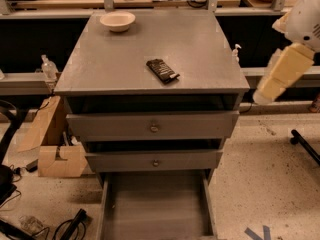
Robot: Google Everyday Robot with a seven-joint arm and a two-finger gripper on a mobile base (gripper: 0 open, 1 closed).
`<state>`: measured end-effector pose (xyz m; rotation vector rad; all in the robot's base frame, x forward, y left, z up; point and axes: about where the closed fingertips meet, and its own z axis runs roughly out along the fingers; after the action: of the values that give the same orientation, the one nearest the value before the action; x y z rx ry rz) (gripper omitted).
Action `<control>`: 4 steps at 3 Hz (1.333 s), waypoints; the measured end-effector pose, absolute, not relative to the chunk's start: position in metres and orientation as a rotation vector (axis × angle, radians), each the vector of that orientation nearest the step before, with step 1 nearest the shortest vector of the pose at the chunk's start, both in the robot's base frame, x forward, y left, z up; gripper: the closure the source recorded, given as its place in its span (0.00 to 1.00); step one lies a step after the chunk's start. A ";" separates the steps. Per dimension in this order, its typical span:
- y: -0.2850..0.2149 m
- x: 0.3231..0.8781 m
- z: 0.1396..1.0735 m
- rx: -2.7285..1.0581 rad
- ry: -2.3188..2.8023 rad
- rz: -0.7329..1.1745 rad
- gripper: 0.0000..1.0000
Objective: Place rxbar chocolate into bottom drawer
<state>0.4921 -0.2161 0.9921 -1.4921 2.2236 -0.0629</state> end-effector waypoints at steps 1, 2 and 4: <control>-0.218 0.543 1.003 -1.241 2.259 -0.049 0.00; -0.211 0.596 1.009 -0.975 2.341 -0.015 0.00; -0.210 0.594 1.007 -0.929 2.362 0.008 0.00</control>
Offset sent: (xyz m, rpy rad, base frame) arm 0.1558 0.0082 0.0191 0.3157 -0.0454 -0.6344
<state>0.5940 -0.2095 1.0072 -0.9294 2.3616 0.0077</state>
